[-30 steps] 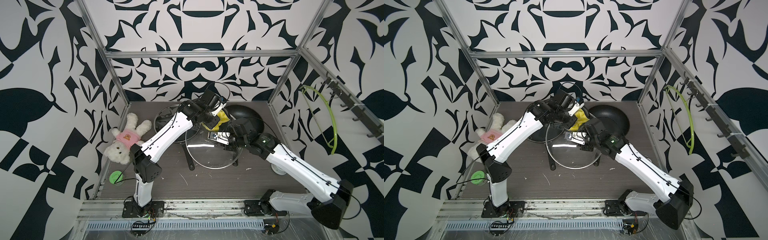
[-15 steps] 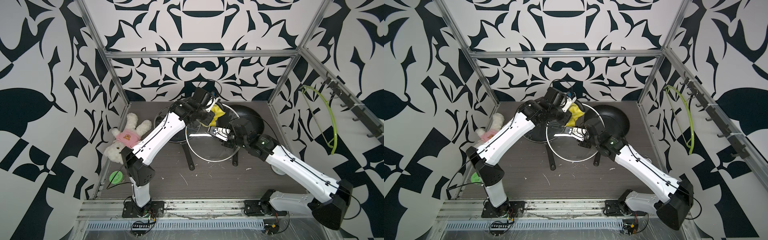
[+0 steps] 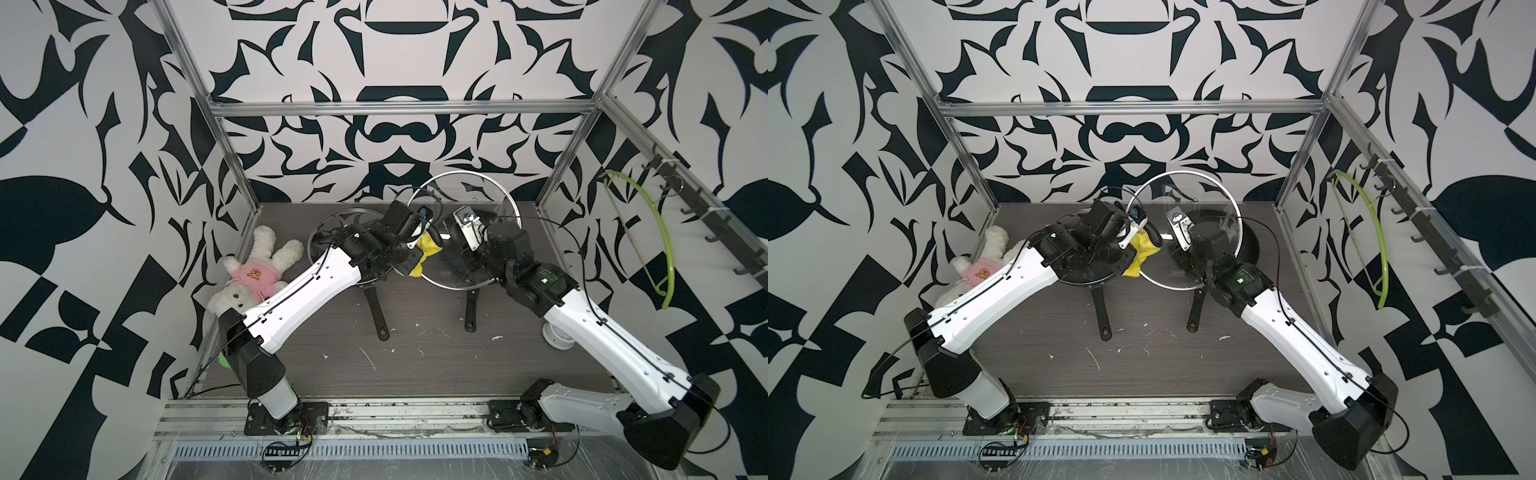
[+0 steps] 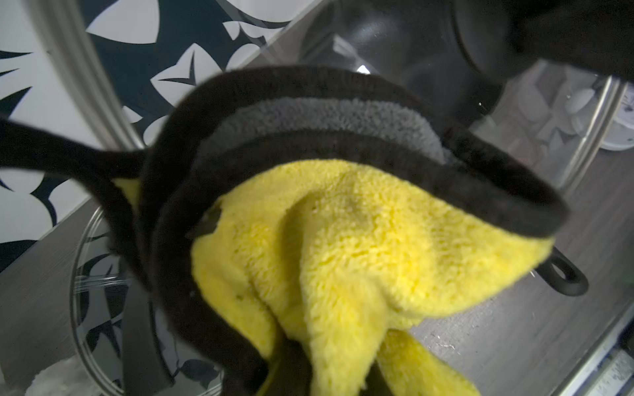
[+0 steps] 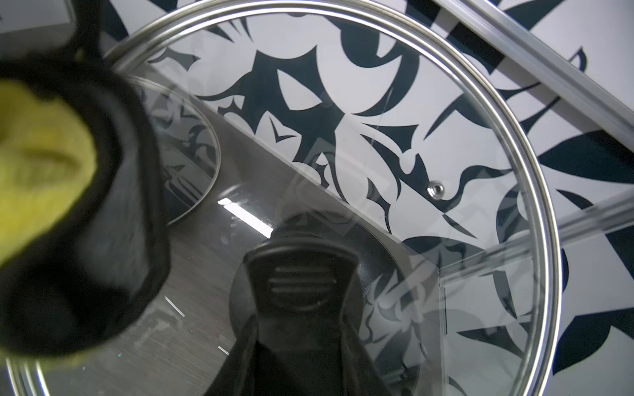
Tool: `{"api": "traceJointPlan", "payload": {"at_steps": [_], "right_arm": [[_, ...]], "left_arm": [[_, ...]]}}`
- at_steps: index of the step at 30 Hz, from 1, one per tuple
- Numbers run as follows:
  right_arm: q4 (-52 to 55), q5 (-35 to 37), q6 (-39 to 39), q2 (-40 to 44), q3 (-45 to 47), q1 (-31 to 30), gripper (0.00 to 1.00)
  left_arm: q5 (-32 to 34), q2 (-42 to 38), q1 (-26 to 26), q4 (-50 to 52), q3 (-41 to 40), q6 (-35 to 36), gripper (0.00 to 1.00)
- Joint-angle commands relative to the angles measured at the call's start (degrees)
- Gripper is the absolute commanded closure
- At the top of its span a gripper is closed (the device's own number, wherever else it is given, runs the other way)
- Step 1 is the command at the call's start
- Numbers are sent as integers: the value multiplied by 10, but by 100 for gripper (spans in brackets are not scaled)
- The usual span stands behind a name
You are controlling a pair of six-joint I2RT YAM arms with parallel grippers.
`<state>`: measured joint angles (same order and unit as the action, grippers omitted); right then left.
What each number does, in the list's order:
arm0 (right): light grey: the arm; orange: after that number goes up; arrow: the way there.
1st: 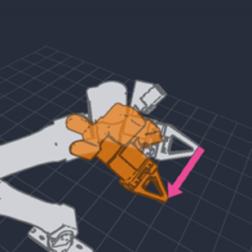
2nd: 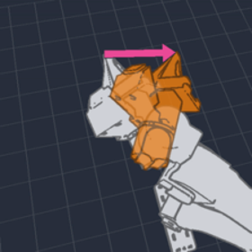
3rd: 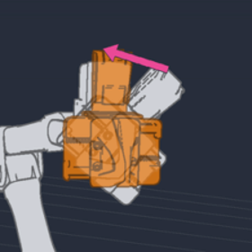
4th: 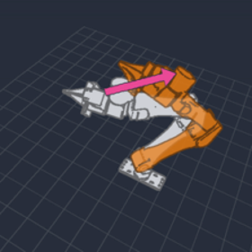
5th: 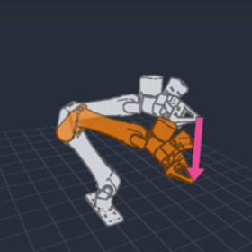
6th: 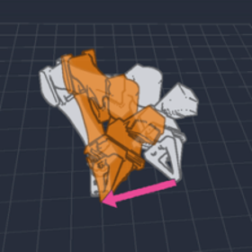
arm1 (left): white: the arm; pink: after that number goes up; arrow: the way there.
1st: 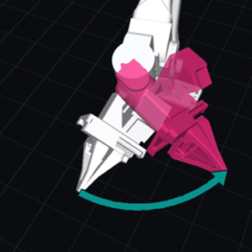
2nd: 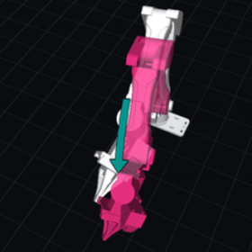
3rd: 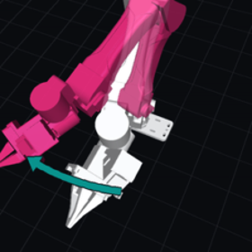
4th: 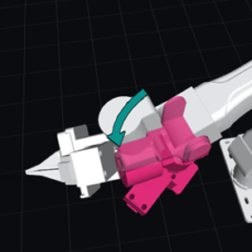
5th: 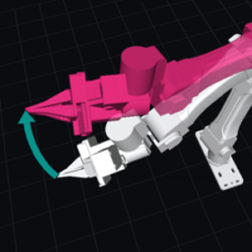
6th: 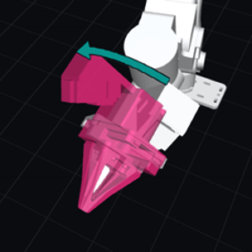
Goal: Wipe the pot lid with a cloth
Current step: Wipe the pot lid, then place the cleaning item at the center of the board.
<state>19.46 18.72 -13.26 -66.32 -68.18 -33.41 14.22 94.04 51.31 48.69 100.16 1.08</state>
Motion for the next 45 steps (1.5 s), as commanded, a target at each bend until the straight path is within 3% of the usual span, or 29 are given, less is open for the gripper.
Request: {"api": "traceJointPlan", "payload": {"at_steps": [1,11,15,18,22,31,40,45], "right_arm": [[-149,-1,92,29,-75,3,100],[-133,9,121,22,-76,19,100],[-97,47,158,19,-80,47,100],[-64,35,200,15,-84,85,100],[-51,33,245,12,-81,124,100],[-51,15,270,2,-70,155,100],[-54,4,269,-5,-62,162,100],[-66,18,262,8,-50,168,100]], "left_arm": [[10,5,26,-1,-4,2,100],[5,-8,30,-53,-24,5,100],[-43,-73,30,-151,-103,-2,100],[-110,-130,31,-224,-177,-2,100],[-84,-148,31,-223,-217,-11,100],[-32,-60,30,-224,-261,-72,100],[-72,82,28,-231,-241,-111,100],[-89,122,23,-261,-251,-114,97]]}}
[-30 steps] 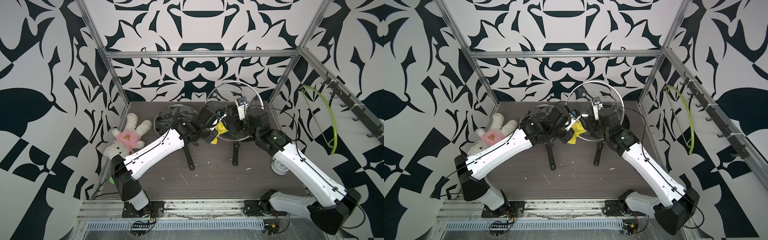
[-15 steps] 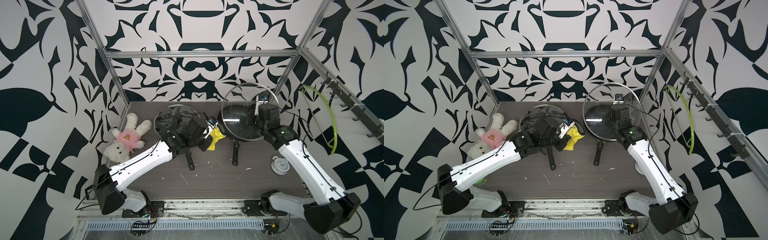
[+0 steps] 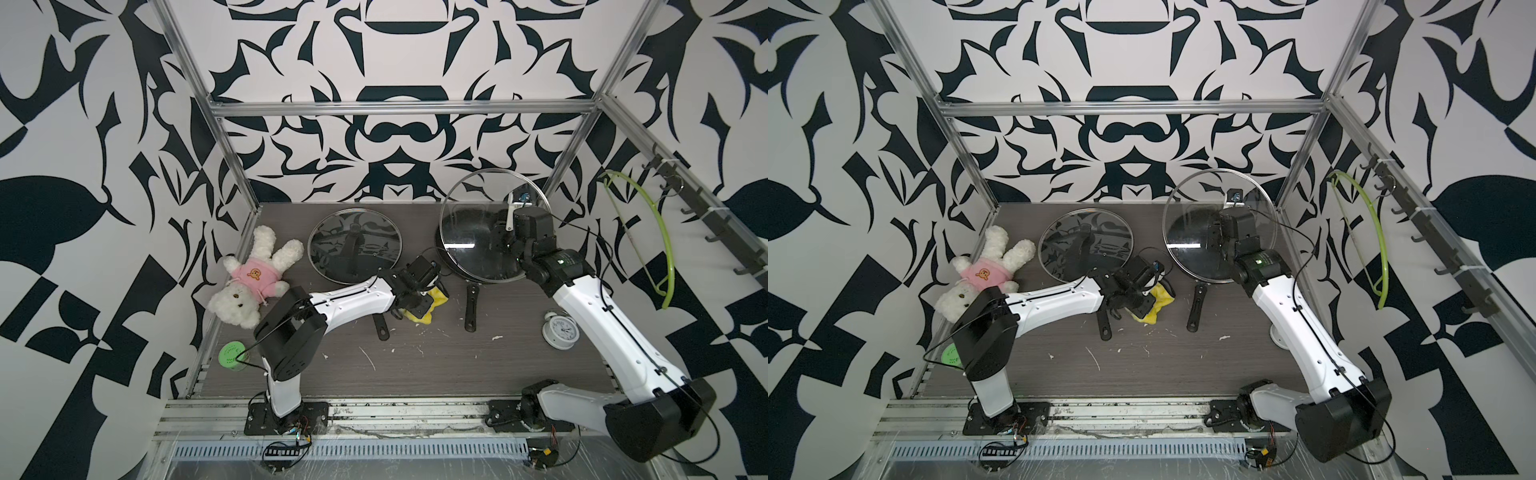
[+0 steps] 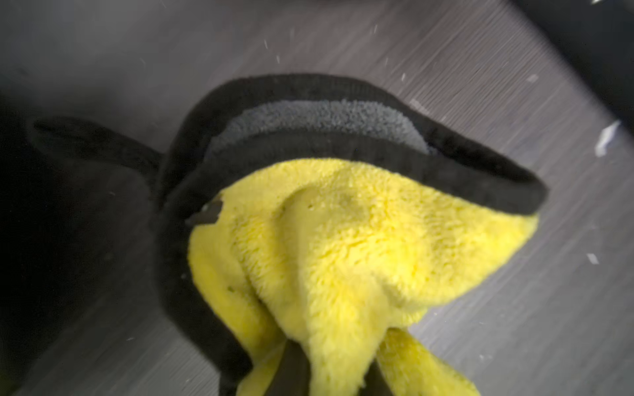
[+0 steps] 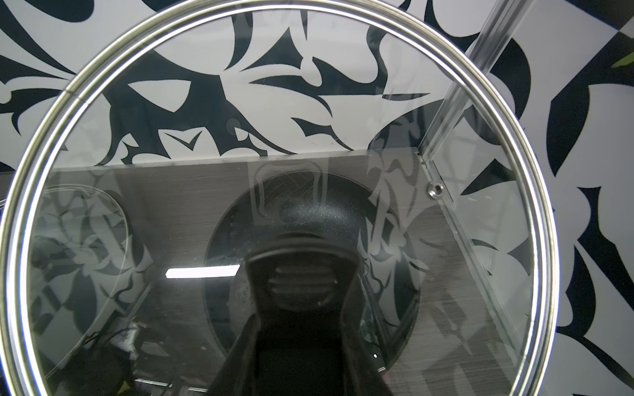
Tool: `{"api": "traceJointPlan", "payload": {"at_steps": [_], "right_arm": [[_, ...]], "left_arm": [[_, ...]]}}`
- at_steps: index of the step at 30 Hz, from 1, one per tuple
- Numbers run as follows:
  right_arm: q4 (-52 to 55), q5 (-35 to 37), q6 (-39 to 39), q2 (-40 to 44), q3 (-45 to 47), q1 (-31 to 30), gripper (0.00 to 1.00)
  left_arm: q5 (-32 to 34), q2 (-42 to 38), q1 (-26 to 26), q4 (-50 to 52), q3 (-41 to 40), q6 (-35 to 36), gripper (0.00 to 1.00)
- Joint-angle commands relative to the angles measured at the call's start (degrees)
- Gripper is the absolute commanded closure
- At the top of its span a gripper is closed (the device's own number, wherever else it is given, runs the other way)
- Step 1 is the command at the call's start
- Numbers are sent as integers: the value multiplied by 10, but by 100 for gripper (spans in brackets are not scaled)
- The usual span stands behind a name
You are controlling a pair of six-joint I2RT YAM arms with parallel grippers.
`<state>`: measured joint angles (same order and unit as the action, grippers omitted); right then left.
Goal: Wipe the pot lid with a cloth
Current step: Place the cleaning item at the center of the board, then place the pot lid on the cooking pot.
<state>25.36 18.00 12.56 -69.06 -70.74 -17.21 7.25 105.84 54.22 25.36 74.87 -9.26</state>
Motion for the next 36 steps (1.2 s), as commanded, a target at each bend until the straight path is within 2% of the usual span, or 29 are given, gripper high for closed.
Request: {"api": "traceJointPlan", "payload": {"at_steps": [1,5,6,7,8,11,15,19,29,36], "right_arm": [[-126,27,4,37,-24,7,100],[-127,29,4,40,-21,8,100],[-128,30,4,40,-20,10,100],[-128,29,5,40,-19,10,100],[-127,28,5,39,-20,10,100],[-124,23,6,33,-22,11,100],[-124,18,9,24,-25,11,100],[-111,3,10,2,-38,11,100],[-37,-34,16,-123,-109,23,100],[5,-64,20,-223,-170,60,100]], "left_arm": [[-25,8,-10,-37,-3,-15,94],[-36,11,-17,-47,-11,-21,84],[-41,8,-18,-48,-12,-21,77],[-44,4,-18,-48,-11,-21,58],[-47,0,-18,-49,-11,-19,49],[-61,-15,-18,-42,-8,-19,34],[-57,-46,-19,-41,-17,-24,0],[-42,-95,-19,-66,-47,-19,1],[-15,-277,-19,-294,-219,24,1],[-20,-373,-19,-342,-283,44,1]]}}
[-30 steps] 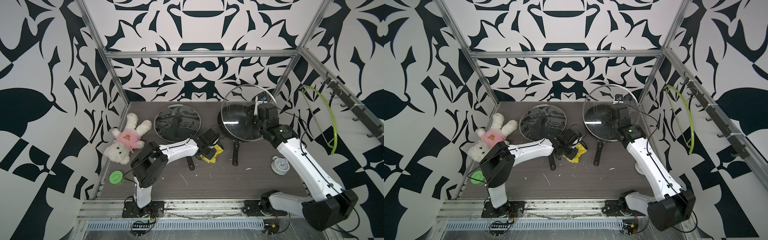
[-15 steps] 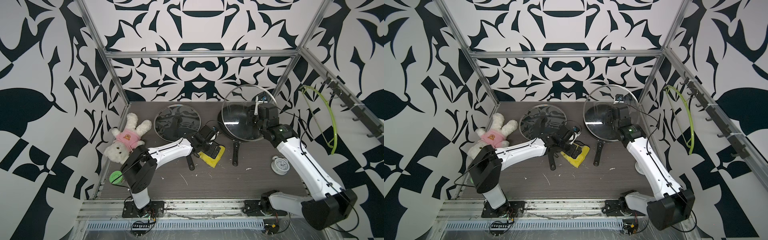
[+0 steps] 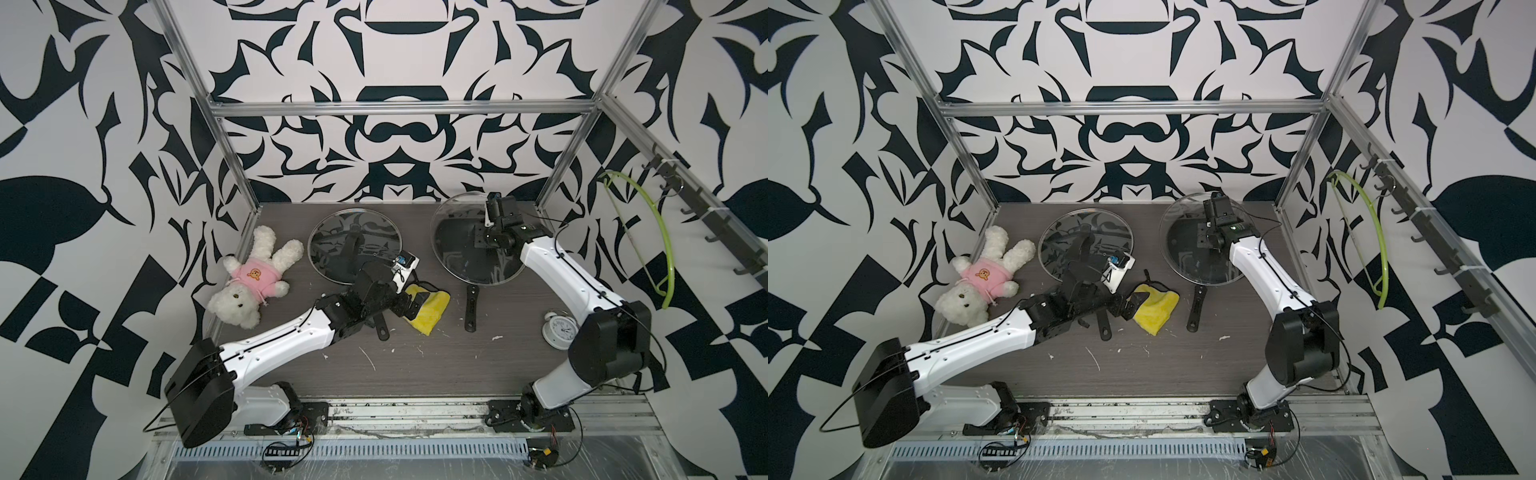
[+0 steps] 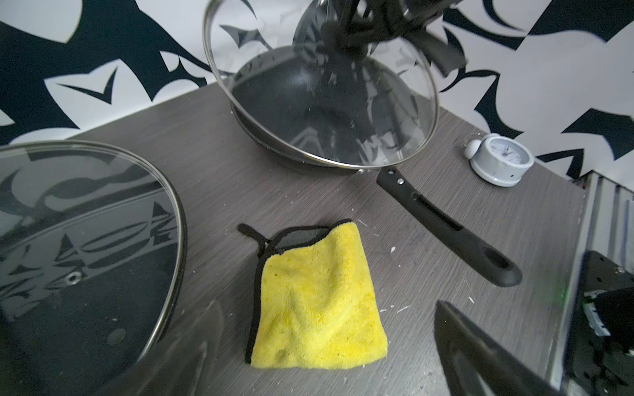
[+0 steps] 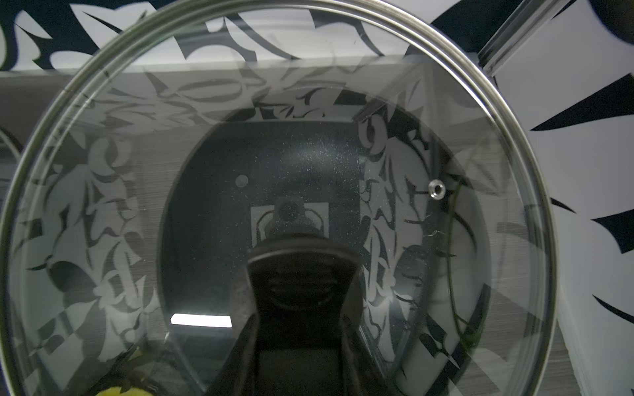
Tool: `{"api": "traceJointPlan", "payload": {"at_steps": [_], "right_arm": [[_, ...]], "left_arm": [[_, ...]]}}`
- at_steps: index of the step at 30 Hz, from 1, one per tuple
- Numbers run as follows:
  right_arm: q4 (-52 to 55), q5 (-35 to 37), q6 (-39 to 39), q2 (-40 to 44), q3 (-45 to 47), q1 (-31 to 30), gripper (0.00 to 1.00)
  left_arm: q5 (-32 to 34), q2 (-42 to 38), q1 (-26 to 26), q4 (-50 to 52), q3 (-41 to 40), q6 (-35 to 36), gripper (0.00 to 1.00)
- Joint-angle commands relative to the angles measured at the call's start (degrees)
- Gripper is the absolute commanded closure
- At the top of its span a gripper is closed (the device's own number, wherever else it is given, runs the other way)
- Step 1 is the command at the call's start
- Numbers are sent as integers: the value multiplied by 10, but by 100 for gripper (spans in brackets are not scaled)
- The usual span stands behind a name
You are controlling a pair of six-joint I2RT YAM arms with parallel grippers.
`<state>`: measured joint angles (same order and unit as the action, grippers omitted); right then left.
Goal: Wipe the pot lid with a cloth
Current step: Place the pot lid on the cooking pot.
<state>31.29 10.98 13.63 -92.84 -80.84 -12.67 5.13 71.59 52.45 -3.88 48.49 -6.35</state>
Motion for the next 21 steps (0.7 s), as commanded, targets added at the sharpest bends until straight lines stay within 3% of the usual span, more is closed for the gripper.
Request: {"api": "traceJointPlan", "payload": {"at_steps": [1,12,21], "right_arm": [[-44,7,7,-2,-83,20,100],[40,-25,-18,-136,-196,39,100],[47,-24,-37,-151,-191,39,100]], "left_arm": [[1,-41,-1,-54,-29,17,1],[21,-101,-2,-55,-70,23,1],[31,-111,-10,-40,-71,17,1]]}}
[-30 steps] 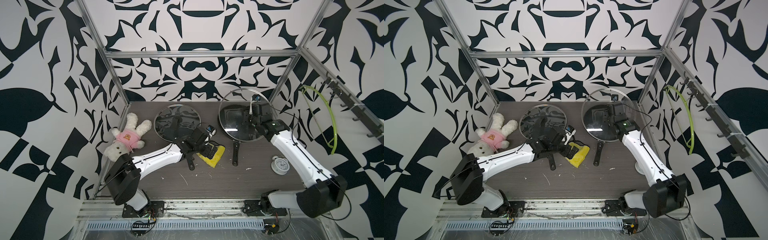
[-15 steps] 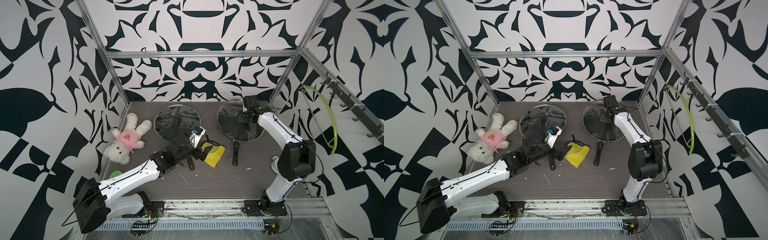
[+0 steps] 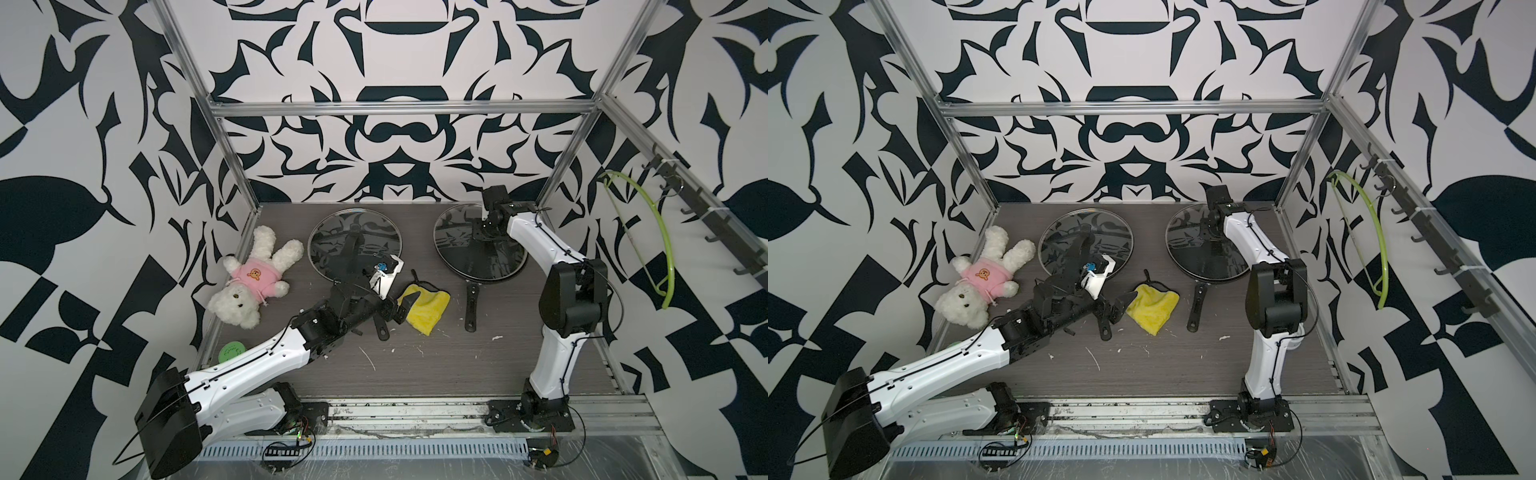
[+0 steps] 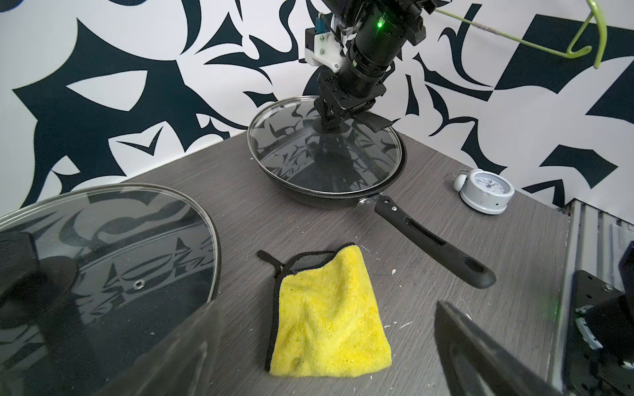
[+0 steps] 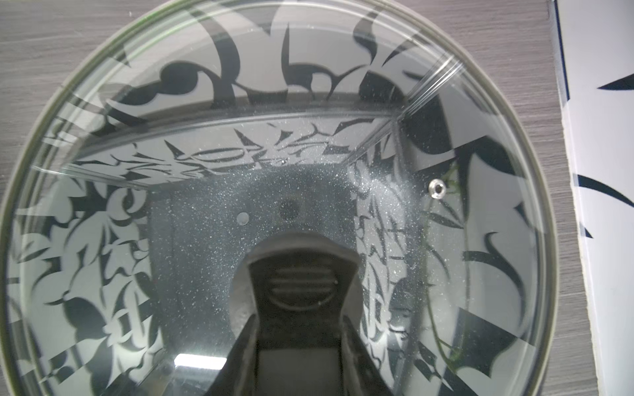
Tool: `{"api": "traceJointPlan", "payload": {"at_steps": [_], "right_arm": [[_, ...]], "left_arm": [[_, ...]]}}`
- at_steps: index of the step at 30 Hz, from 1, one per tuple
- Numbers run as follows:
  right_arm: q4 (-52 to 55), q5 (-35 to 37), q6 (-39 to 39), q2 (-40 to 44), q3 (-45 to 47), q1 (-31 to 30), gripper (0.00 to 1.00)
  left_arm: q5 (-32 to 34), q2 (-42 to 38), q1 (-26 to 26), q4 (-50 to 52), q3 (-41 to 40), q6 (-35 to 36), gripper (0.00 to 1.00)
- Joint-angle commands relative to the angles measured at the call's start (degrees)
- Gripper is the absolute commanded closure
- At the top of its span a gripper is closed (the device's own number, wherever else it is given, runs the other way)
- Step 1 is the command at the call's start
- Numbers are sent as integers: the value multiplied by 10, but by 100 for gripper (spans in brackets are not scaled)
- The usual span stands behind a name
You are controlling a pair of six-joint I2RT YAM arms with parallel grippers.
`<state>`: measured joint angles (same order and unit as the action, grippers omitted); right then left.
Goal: Wipe the pot lid with a cloth
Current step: Place the pot lid on the cooking pot.
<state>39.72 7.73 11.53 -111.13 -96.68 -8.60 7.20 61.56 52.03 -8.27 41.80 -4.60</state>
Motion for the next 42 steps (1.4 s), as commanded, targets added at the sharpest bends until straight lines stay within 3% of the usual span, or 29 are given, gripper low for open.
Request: {"api": "traceJointPlan", "payload": {"at_steps": [1,7,11,20,23,32,42], "right_arm": [[-34,10,-17,31,-32,-2,100],[-11,22,-17,42,-30,-2,100],[14,-30,-13,36,-43,-2,100],[79,0,-19,10,-77,-3,100],[54,28,-29,14,-56,-3,100],[-76,6,-38,23,16,-3,100],[-33,-40,-3,32,25,1,100]], "left_arm": [[13,-12,-8,7,-4,0,1],[21,-35,-23,13,-16,-7,1],[21,-45,-32,21,-20,-7,1],[22,-50,-43,25,-28,-7,1],[23,-54,-46,23,-30,-8,1],[20,-56,-53,23,-33,-9,1],[29,-69,-55,28,-40,-17,1]]}}
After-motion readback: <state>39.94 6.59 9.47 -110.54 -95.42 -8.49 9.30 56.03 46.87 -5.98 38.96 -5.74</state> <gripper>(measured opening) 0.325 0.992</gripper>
